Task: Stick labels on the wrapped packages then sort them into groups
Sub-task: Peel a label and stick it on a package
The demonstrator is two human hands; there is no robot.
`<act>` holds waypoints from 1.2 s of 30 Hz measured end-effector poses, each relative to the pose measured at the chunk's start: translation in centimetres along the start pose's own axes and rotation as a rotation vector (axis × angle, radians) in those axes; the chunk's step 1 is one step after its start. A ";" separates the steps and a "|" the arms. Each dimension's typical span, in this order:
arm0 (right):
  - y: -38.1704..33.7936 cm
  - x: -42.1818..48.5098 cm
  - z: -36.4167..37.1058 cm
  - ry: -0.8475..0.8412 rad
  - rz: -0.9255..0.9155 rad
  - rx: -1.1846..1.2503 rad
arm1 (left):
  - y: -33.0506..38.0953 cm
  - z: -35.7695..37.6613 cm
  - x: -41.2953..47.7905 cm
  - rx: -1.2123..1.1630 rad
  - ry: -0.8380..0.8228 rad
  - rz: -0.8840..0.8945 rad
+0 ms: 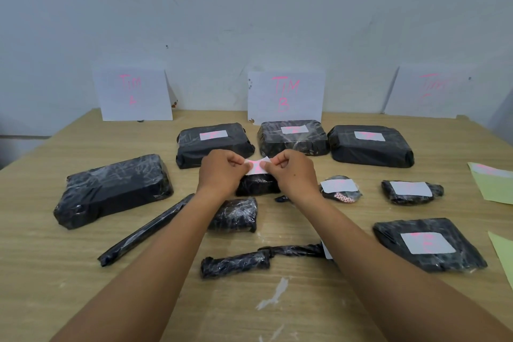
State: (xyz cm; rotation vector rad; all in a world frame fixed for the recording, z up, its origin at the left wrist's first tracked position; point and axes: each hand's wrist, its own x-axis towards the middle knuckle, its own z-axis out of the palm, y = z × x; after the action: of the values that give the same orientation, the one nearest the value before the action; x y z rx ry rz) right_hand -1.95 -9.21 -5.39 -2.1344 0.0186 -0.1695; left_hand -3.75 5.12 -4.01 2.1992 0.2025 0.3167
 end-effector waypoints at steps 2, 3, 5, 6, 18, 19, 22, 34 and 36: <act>0.0 -0.1 0.1 -0.003 0.006 -0.036 | -0.1 0.1 0.2 0.051 -0.016 0.002; -0.1 -0.1 0.0 -0.007 0.013 -0.057 | -0.1 0.2 0.3 0.076 -0.026 0.002; -0.1 -0.2 -0.1 -0.025 0.022 -0.097 | -0.2 0.1 0.6 0.112 -0.046 -0.006; -0.2 -0.2 -0.1 -0.036 0.027 -0.112 | -0.2 0.1 0.7 0.112 -0.056 -0.017; -0.2 0.7 0.9 -0.025 0.065 -0.319 | -0.7 -0.4 1.4 -0.051 -0.192 -0.165; -0.2 0.7 1.0 -0.026 0.060 -0.337 | -0.6 -0.3 1.4 -0.049 -0.188 -0.165; -0.1 0.6 0.8 -0.045 0.044 -0.349 | -0.6 -0.5 1.2 -0.028 -0.194 -0.135; 0.6 -1.9 -1.6 -0.090 -0.619 -0.658 | 0.6 -1.2 -2.1 0.713 -0.364 0.527; 0.7 -2.4 -1.2 -0.122 -0.624 -0.717 | 0.9 -1.1 -2.5 0.804 -0.415 0.494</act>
State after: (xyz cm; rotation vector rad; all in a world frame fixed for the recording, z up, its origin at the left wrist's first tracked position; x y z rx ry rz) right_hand -4.44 -10.43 -5.59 -2.7966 -0.7665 -0.4476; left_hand -6.39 4.77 -2.99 3.0360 -0.5445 0.0237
